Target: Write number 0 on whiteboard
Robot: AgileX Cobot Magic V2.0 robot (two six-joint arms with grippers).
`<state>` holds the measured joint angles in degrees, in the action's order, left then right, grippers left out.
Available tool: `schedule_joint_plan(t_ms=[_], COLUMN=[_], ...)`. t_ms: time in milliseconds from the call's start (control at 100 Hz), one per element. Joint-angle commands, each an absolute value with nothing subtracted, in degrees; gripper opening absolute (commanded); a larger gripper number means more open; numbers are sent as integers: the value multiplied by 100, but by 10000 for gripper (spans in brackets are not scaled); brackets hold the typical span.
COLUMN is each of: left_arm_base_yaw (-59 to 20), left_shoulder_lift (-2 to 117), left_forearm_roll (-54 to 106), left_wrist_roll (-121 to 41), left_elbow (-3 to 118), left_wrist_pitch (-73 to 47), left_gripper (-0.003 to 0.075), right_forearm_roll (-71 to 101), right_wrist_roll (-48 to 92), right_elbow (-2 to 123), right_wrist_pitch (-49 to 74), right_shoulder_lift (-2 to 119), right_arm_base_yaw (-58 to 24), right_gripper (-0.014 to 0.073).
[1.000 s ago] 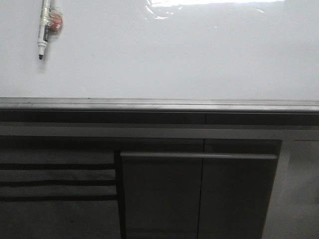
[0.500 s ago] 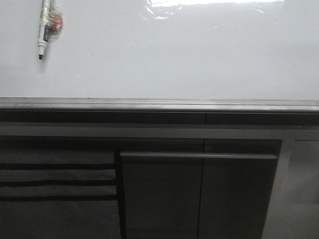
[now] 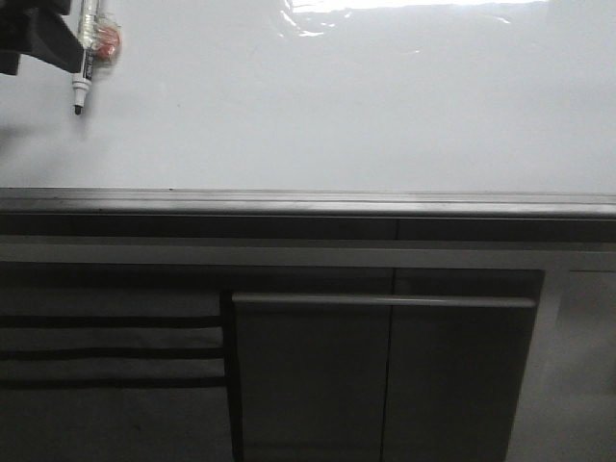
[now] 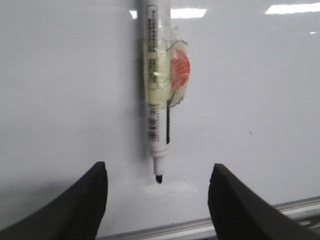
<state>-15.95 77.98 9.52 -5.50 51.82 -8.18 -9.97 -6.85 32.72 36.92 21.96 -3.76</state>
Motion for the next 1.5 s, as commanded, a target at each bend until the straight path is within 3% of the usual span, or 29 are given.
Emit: schedule_joint_plan(t_ms=[0, 250, 480, 890, 1200, 1490], left_arm_base_yaw=[-1678, -1649, -1649, -1649, -1949, -3422], left_shoulder_lift=[7992, 8526, 8815, 8806, 7972, 7417], left_forearm_roll=[953, 953, 953, 939, 527, 553], left_wrist_roll=[-527, -527, -527, -527, -1118, -2528], left_elbow=[5630, 6118, 6384, 6433, 6433, 6433], left_wrist_pitch=[-487, -439, -365, -773, -2383, -4332], left_gripper=[398, 394, 318, -20, -20, -20], right_forearm_roll=[-1050, -1050, -1050, -1050, -134, 1351], right_wrist_roll=[-637, -637, -637, -637, -191, 1576], right_elbow=[3473, 3473, 3473, 3473, 3626, 4599], right_wrist_pitch=[3229, 3229, 3229, 3229, 3268, 4250], right_shoulder_lift=[2295, 2295, 2295, 2295, 2482, 4113], right_arm_base_yaw=[-343, -343, -343, -343, -464, -1233], right_gripper=[300, 300, 300, 300, 299, 299])
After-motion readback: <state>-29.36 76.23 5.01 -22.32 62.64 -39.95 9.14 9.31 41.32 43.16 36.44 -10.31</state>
